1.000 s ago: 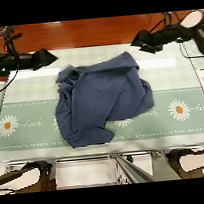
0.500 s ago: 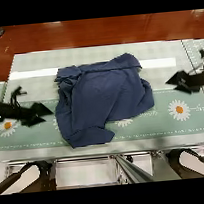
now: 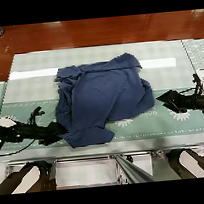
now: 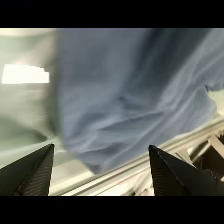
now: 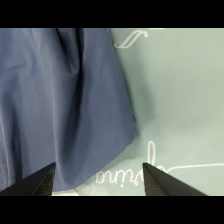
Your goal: Fold the shirts.
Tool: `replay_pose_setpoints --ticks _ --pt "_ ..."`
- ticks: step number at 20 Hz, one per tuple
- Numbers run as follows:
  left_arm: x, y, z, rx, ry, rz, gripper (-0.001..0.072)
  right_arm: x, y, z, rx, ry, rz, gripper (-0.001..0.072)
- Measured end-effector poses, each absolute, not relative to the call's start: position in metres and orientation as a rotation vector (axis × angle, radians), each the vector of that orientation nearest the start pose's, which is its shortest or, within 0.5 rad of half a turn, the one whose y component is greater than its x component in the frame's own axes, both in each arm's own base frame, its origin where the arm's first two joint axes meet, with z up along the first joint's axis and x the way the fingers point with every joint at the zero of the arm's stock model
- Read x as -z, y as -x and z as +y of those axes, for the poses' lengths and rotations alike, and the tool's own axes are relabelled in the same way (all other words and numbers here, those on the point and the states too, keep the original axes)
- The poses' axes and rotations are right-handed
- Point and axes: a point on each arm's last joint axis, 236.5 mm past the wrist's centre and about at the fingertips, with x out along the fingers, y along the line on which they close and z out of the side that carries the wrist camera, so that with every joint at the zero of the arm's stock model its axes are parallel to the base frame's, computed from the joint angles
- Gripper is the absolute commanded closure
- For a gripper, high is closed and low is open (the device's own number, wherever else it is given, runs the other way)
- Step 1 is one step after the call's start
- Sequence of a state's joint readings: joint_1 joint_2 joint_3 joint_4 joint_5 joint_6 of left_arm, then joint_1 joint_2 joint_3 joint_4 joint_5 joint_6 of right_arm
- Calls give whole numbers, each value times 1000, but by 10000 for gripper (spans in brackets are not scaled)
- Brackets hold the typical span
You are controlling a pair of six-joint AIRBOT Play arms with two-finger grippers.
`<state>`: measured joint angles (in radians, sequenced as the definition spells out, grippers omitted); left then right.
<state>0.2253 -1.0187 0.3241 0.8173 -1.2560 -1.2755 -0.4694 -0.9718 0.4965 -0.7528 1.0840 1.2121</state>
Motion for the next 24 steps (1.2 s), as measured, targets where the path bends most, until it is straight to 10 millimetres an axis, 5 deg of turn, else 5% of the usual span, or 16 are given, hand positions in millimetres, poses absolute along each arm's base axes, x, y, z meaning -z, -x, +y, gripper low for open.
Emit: replay_pose_setpoints --ticks 1,2,3,11,17,18,19,20,24 --pt "93 -160 -128 363 819 1659 148 47 -278 30 -131 -861 1173 90" --pt "96 -163 -132 365 803 1644 613 48 -277 31 -130 -862 1173 90" --pt "100 -167 -133 360 777 1621 691 48 -277 31 -130 -865 1173 90" --pt "100 -190 -140 401 713 1516 690 76 -275 35 -95 -974 1259 90" --pt "95 -197 -145 418 730 1484 690 89 -302 50 -137 -1007 1302 114" --pt "94 -199 -146 422 739 1475 690 91 -309 56 -146 -996 1318 253" --pt "92 -201 -148 430 747 1465 690 95 -318 58 -137 -972 1327 564" --pt "89 -204 -150 440 759 1452 690 98 -326 61 -134 -945 1341 687" --pt "63 -233 -152 484 751 1350 690 74 -361 82 -238 -811 1356 687"
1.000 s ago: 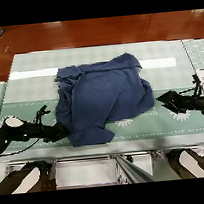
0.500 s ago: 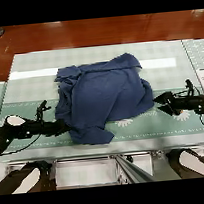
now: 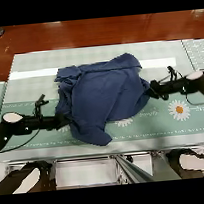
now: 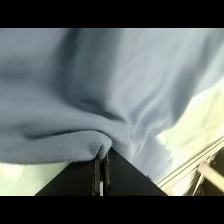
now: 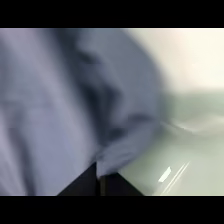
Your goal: Fold the shirts.
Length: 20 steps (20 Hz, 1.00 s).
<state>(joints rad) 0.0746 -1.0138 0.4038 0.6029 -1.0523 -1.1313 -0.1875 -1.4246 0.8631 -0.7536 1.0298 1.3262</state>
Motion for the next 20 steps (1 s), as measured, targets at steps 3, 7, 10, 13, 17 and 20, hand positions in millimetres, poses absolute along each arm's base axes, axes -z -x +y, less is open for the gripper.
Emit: replay_pose_setpoints --ticks 3,7,10,13,17,20 --pt "-9 -292 -146 539 705 1111 690 0 -408 78 -317 -645 1236 687" --pt "-199 -368 -116 569 554 592 691 -189 -457 67 -378 -423 849 687" --pt "-346 -362 -95 562 412 251 691 -334 -422 73 -420 -285 555 687" --pt "-461 -316 -80 506 261 -23 691 -428 -348 84 -439 -172 340 687" --pt "-541 -236 -75 374 68 -244 691 -485 -244 89 -401 -39 168 687" --pt "-558 -184 -77 263 -61 -315 691 -496 -187 88 -360 24 113 687"
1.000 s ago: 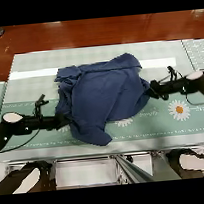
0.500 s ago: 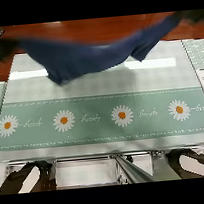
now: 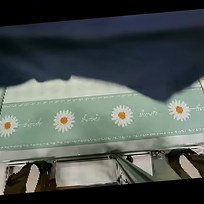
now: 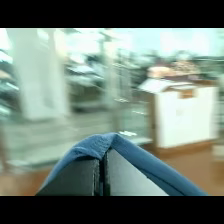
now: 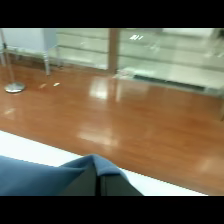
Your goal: Fold the shirts.
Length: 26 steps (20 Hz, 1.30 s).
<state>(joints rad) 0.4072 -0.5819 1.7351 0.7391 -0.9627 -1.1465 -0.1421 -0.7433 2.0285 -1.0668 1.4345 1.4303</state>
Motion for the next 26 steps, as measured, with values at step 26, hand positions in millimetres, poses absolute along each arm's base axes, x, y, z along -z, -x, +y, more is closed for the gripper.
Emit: replay_pose_setpoints --ticks 26 --pt "-72 -505 -23 206 468 716 690 -59 -528 77 -398 -602 953 687"
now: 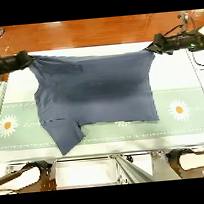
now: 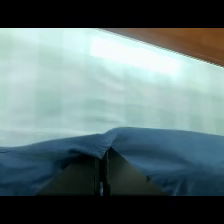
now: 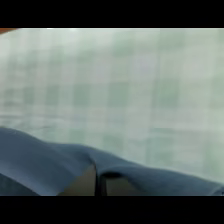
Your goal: Fold the shirts.
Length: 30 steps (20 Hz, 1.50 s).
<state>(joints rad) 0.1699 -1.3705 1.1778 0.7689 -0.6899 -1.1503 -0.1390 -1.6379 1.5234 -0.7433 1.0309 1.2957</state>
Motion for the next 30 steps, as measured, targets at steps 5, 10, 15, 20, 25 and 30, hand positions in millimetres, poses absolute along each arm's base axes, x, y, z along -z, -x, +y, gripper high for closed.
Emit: replay_pose_setpoints --ticks 5,10,15,20,25,30 --pt "-27 -535 -26 172 570 802 690 -28 -553 80 -404 -685 1018 687" --pt "-25 -505 -31 281 605 974 690 -3 -505 83 -488 -575 1239 687" --pt "22 -432 -34 357 540 1280 690 44 -447 82 -468 -488 1498 687" --pt "48 -390 -35 378 548 1438 8 62 -424 85 -425 -491 1581 90" --pt "29 -369 -18 313 588 1476 8 26 -405 41 -323 -387 1544 90" --pt "41 -295 16 159 693 1513 7 21 -343 -5 -144 -475 1446 90"
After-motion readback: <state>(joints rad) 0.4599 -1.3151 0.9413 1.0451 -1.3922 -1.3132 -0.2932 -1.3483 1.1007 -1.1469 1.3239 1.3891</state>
